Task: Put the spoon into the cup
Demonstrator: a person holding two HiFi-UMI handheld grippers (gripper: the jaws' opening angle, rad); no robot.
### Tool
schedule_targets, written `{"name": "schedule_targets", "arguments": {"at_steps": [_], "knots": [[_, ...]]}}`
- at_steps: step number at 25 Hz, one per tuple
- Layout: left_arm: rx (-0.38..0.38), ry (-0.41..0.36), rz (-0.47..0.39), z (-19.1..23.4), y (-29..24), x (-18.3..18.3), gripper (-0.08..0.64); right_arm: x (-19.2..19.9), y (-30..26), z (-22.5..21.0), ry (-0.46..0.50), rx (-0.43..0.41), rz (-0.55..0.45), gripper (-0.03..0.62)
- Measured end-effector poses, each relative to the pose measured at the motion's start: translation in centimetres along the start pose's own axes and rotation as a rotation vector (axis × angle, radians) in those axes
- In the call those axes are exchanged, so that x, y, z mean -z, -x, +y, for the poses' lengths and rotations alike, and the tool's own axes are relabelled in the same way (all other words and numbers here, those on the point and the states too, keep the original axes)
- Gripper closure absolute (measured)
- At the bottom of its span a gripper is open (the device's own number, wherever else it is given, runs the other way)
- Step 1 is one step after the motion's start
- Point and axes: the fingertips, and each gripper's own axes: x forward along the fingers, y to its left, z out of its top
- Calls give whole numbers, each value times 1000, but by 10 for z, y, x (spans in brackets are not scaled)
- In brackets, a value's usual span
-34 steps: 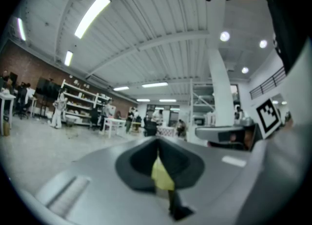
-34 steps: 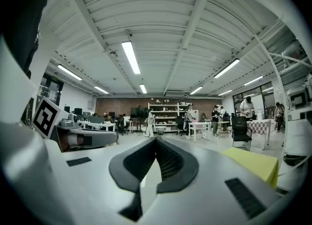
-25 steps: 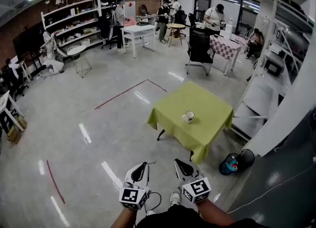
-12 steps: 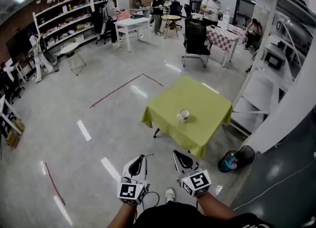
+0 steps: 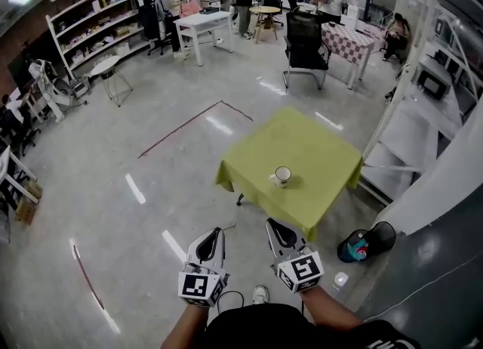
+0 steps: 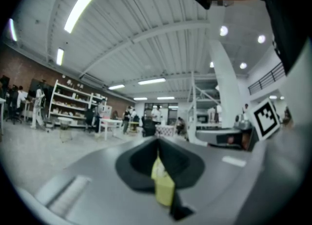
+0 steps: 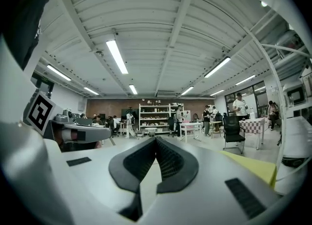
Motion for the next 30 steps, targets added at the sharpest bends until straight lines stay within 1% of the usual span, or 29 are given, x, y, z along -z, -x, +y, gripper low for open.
{"name": "schedule_targets", "arguments": {"at_steps": [2,5,6,8,9,11,14,16,17,21,25,30], "knots": [[-3,-3,-11,0,-9,-2,548,-1,-3,-13,-4,14,-11,586],[-35,10,-18,6,-17,-10,548,-4,-10,-27,-10,18,-16,586],[-43,10,-9,7,-19,-13,548,-6,-12,-31,-14,19,-18,586],[-48,12,37,9,-24,-13,548,-8,-15,-38,-23,23,-21,586],[-44,15,42,9,-28,-14,548,-7,-16,-40,-27,25,-20,586],[-38,19,23,9,-35,-15,548,-5,-20,-45,-30,28,-12,586],[-51,17,-8,14,-47,-15,548,0,-27,-53,-30,35,4,586],[-58,19,21,17,-57,-13,548,3,-33,-59,-33,42,10,586],[-53,16,22,18,-62,-13,548,3,-37,-62,-31,45,9,586],[12,13,-14,26,-85,-18,548,2,-56,-68,-22,61,7,586],[35,13,-44,44,-110,-23,548,-8,-80,-77,-7,82,-1,586],[95,19,-44,60,-145,-23,548,-10,-108,-94,2,127,-4,586]]}}
